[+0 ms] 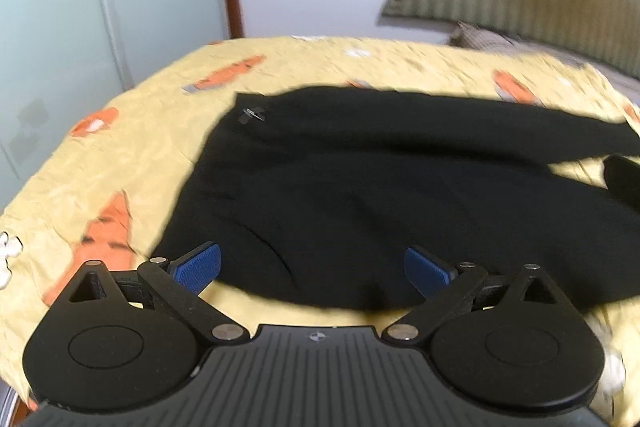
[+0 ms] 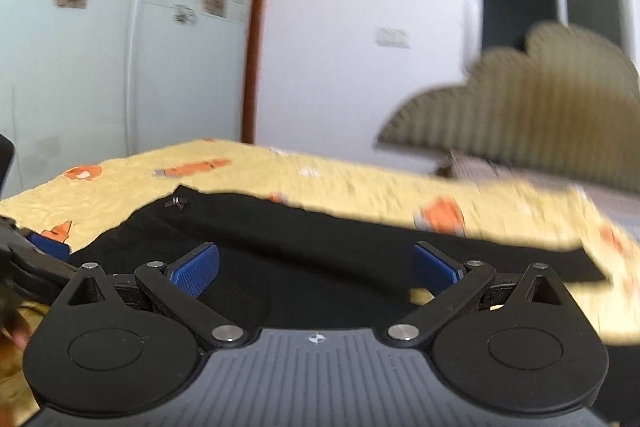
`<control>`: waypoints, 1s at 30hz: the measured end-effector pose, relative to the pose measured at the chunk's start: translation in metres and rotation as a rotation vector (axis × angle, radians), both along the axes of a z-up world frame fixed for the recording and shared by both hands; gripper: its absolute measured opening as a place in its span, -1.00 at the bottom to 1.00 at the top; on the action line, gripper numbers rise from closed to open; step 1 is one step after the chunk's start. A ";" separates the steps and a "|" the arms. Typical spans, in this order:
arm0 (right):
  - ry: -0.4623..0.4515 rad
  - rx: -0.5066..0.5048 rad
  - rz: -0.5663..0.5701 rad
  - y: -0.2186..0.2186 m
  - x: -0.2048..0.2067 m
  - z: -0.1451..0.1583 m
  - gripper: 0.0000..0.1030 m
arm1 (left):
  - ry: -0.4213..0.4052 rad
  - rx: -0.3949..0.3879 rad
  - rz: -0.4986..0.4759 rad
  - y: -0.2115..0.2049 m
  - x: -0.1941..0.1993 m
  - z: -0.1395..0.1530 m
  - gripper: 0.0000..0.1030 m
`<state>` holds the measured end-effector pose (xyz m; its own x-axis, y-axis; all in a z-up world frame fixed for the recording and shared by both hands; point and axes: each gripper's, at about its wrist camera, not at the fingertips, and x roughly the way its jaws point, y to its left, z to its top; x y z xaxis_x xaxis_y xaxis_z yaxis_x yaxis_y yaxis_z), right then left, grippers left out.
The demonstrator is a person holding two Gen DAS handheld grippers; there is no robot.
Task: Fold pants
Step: 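Grasp the trouser waistband with the left and right grippers and lift it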
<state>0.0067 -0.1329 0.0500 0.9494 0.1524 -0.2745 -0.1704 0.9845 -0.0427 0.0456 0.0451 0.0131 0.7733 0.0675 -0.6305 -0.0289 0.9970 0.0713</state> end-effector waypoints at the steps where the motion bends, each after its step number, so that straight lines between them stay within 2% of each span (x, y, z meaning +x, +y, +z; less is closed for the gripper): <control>1: 0.006 -0.021 0.014 -0.001 0.016 0.005 1.00 | -0.001 -0.011 0.011 0.007 0.008 0.004 0.95; 4: 0.103 -0.071 0.076 -0.004 0.077 0.013 1.00 | -0.003 -0.047 0.053 0.027 0.038 0.014 0.95; 7: 0.171 -0.086 0.193 -0.007 0.143 0.008 1.00 | 0.019 -0.098 0.080 0.044 0.074 0.021 0.95; 11: 0.256 -0.077 0.371 -0.004 0.227 -0.012 1.00 | 0.073 -0.172 0.105 0.061 0.123 0.026 0.93; 13: 0.292 -0.120 0.448 0.005 0.264 -0.021 1.00 | 0.101 -0.206 0.117 0.069 0.147 0.028 0.93; 17: 0.348 -0.253 0.536 0.025 0.329 -0.043 0.94 | 0.152 -0.268 0.162 0.082 0.194 0.030 0.90; 21: 0.479 -0.272 0.615 0.030 0.386 -0.064 0.79 | 0.206 -0.317 0.158 0.086 0.240 0.027 0.89; 25: 0.620 -0.155 0.666 0.015 0.428 -0.076 0.50 | 0.266 -0.279 0.125 0.075 0.289 0.020 0.87; 27: 0.630 -0.104 0.688 0.008 0.437 -0.076 0.30 | 0.335 -0.273 0.093 0.070 0.314 0.012 0.87; 28: 0.632 -0.098 0.698 0.006 0.440 -0.075 -0.10 | 0.381 -0.298 0.070 0.070 0.327 0.007 0.87; 29: 0.638 -0.098 0.705 0.004 0.443 -0.073 -0.63 | 0.436 -0.352 0.054 0.073 0.339 0.000 0.84; 30: 0.643 -0.107 0.704 0.004 0.444 -0.072 -0.73 | 0.478 -0.420 0.059 0.078 0.349 -0.006 0.81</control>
